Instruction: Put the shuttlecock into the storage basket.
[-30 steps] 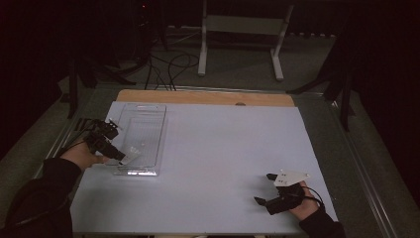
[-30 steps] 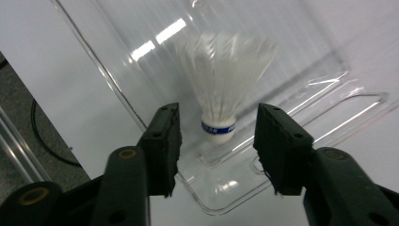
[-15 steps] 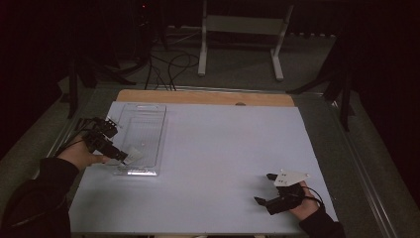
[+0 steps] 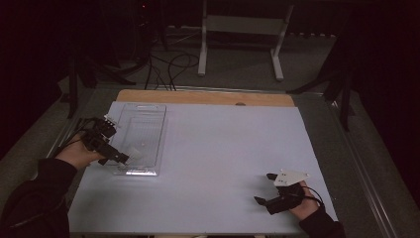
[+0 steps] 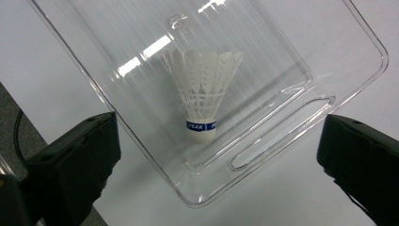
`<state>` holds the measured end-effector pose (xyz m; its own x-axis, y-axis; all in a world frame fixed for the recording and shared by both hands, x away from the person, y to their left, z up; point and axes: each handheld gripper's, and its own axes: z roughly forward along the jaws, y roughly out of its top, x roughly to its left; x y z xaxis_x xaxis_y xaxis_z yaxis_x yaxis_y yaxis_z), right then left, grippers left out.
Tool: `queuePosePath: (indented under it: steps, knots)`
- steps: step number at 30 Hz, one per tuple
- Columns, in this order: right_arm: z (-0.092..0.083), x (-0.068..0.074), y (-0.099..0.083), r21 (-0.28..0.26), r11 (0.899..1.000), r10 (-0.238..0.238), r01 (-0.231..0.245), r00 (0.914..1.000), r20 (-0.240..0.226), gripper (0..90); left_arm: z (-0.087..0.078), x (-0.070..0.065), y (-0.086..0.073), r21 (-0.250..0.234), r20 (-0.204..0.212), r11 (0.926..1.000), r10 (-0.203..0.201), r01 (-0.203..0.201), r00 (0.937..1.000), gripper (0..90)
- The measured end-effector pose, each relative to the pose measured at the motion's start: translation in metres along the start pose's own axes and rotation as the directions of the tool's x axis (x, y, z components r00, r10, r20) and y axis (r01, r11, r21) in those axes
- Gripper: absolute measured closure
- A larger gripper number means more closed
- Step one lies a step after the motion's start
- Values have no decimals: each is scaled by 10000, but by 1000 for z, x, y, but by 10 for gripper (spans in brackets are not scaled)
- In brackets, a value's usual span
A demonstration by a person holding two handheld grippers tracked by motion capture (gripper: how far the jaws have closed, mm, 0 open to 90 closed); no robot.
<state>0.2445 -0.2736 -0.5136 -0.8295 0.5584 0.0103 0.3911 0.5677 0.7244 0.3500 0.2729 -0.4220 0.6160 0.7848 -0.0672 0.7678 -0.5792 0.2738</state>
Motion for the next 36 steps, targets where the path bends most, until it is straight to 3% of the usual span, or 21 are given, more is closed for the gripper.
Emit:
queuePosePath:
  steps: [20, 24, 36]
  knots:
    - [0, 1, 1, -25, 10000, -34, 34, 10000, -35, 82, -11, -8, 13, -629, 52, 9980, 2, 2, 10000, 2]
    - [0, 1, 1, -35, 10000, -8, 8, 10000, -50, 83, -13, -13, 19, -721, 45, 9972, 200, -196, 9998, 2]
    - [1, 1, 1, -4, 10000, -23, 23, 10000, -81, 83, -9, -23, 36, -874, 281, 9957, 330, -304, 9991, 2]
